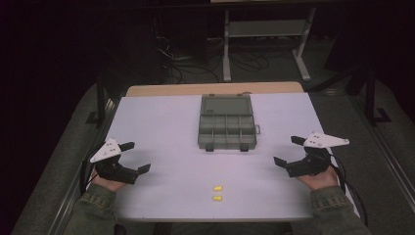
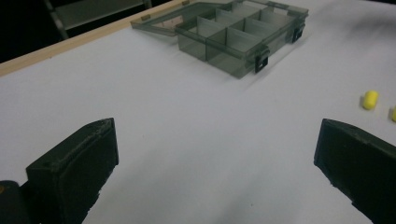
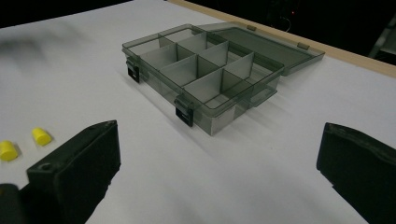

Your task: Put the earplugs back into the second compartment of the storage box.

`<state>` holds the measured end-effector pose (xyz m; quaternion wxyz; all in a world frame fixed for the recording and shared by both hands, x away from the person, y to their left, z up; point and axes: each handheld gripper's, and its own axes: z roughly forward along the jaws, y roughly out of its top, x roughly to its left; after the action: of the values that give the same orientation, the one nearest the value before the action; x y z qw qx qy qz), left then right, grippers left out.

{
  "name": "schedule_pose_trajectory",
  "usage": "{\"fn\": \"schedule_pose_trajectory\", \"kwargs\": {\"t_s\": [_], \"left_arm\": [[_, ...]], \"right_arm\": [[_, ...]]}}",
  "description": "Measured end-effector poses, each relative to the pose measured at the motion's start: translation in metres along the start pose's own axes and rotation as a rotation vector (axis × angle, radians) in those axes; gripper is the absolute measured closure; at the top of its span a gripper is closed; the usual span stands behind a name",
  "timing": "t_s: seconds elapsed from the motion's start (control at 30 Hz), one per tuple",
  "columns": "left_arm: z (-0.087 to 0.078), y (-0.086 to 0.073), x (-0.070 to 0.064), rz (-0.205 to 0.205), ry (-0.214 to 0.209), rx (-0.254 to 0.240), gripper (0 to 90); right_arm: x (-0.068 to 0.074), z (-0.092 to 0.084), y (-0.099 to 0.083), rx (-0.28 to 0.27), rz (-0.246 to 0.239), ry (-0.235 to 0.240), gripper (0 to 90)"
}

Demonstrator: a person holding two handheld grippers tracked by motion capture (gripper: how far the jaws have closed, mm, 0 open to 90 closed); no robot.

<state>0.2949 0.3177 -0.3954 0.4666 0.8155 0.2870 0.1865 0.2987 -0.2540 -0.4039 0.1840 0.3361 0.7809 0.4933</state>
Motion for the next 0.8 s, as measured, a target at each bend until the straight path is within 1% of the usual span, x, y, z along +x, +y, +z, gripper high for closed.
{"fn": "schedule_pose_trajectory", "kwargs": {"t_s": [0.13, 0.2, 0.33, 0.43, 0.53, 0.6, 0.67, 0.77, 0.8], "left_arm": [[-0.002, 0.003, -0.002, 0.009, -0.009, 0.015, 0.0], [-0.003, 0.003, -0.002, 0.005, -0.011, 0.014, 0.0], [-0.004, 0.007, -0.002, 0.004, -0.027, 0.016, 0.0], [-0.004, 0.011, -0.003, 0.012, -0.044, 0.02, 0.0], [-0.003, 0.018, -0.004, 0.023, -0.058, 0.027, 0.0], [-0.001, 0.023, -0.006, 0.031, -0.078, 0.034, 0.0], [0.002, 0.028, -0.009, 0.05, -0.082, 0.052, 0.5], [0.008, 0.039, -0.014, 0.077, -0.105, 0.069, 0.5], [0.008, 0.039, -0.014, 0.077, -0.105, 0.069, 0.5]], "right_arm": [[0.001, -0.002, 0.0, 0.001, 0.003, -0.009, 0.0], [0.001, -0.002, 0.0, -0.001, 0.003, -0.009, 0.0], [0.002, -0.004, -0.001, 0.0, 0.002, -0.011, 0.0], [0.002, -0.005, -0.001, 0.001, 0.002, -0.009, 0.0], [0.003, -0.005, -0.001, 0.001, 0.001, -0.008, 0.0], [0.003, -0.005, -0.002, 0.0, -0.001, -0.008, 0.0], [0.003, -0.006, -0.002, -0.002, -0.003, -0.007, 0.0], [0.003, -0.006, -0.002, -0.001, -0.006, -0.007, 0.0], [0.003, -0.006, -0.002, -0.001, -0.006, -0.007, 0.0]]}}
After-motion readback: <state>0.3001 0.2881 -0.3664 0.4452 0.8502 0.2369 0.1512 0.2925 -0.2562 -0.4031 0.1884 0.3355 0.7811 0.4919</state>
